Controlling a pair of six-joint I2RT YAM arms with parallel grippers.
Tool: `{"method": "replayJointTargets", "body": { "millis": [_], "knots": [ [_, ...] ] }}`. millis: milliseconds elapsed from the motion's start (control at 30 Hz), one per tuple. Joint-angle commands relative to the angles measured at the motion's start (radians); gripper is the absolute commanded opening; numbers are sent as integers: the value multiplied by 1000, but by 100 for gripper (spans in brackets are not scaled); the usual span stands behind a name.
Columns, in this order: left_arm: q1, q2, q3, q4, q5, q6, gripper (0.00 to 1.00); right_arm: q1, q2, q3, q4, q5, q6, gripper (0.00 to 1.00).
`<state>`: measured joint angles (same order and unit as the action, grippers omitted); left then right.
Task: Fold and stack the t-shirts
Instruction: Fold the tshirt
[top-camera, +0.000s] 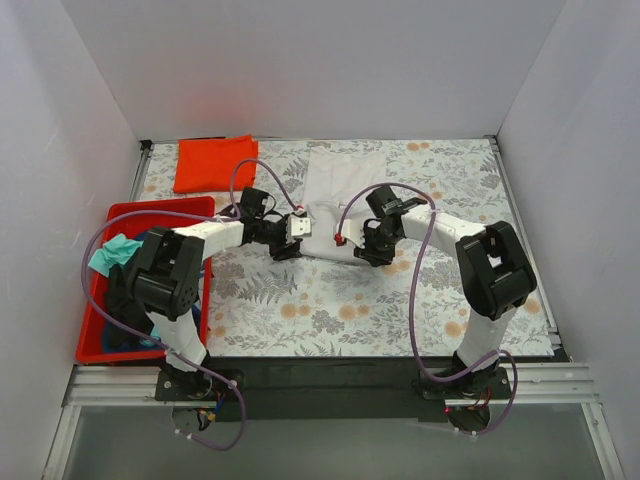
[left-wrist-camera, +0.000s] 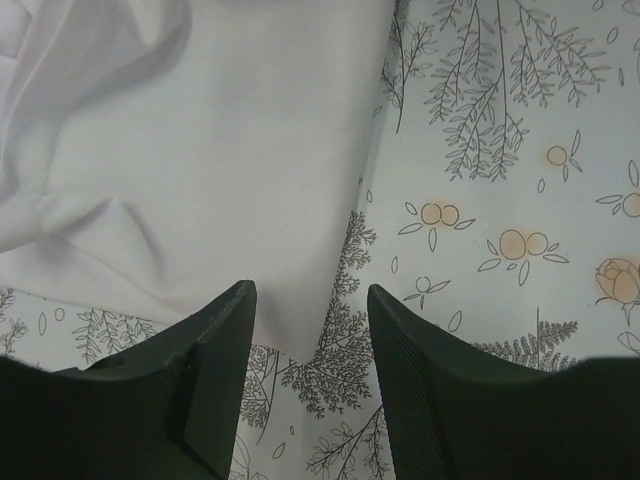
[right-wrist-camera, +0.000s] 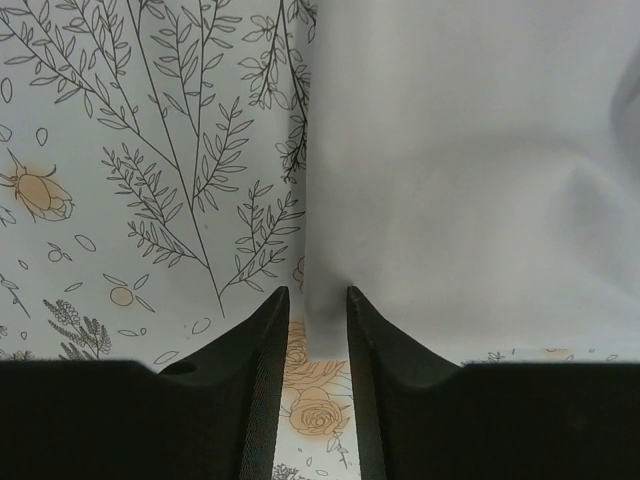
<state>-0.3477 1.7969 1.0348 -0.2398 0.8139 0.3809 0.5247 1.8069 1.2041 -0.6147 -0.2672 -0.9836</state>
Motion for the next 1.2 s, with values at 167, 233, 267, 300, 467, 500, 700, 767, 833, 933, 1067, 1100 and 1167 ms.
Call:
{"method": "replayJointTargets", "body": {
  "millis": [167, 233, 267, 300, 467, 500, 700, 767, 833, 933, 1067, 1100, 1167],
  "knots": [
    [-7, 87, 21, -27, -71, 85, 42, 0, 38, -32, 50, 25, -13, 33],
    [-8, 93, 19, -36, -90, 124, 39, 0, 34, -43, 52, 32, -20, 33],
    [-7, 91, 18, -41, -90, 131, 37, -2, 26, -50, 53, 37, -30, 33],
    [-8, 90, 15, -44, -94, 142, 33, 0, 23, -55, 55, 48, -36, 34],
    [-8, 105, 28, -61, -102, 153, 19, -2, 37, -86, 66, 75, -55, 21],
    [-8, 105, 34, -62, -99, 144, 13, -2, 43, -87, 70, 88, -56, 15],
    [-8, 61, 93, -110, -55, 63, 0, -3, 3, -48, 58, 86, -35, 1],
    [-8, 41, 114, -121, -45, 23, 0, -6, -30, -8, 30, 85, -29, 1],
    [-8, 10, 149, -144, -32, -8, 0, -23, -47, 58, -6, 77, -29, 1],
    [-8, -37, 174, -184, -18, -39, 0, -45, -75, 124, -68, 66, -33, 1],
    [-8, -100, 179, -249, -9, -48, 0, -46, -141, 121, -120, 56, -36, 1],
    [-10, -117, 174, -260, -7, -50, 0, -42, -152, 117, -132, 54, -36, 1],
    [-19, -169, 156, -298, -12, -51, 0, -37, -182, 106, -166, 49, -23, 1]
  ]
}}
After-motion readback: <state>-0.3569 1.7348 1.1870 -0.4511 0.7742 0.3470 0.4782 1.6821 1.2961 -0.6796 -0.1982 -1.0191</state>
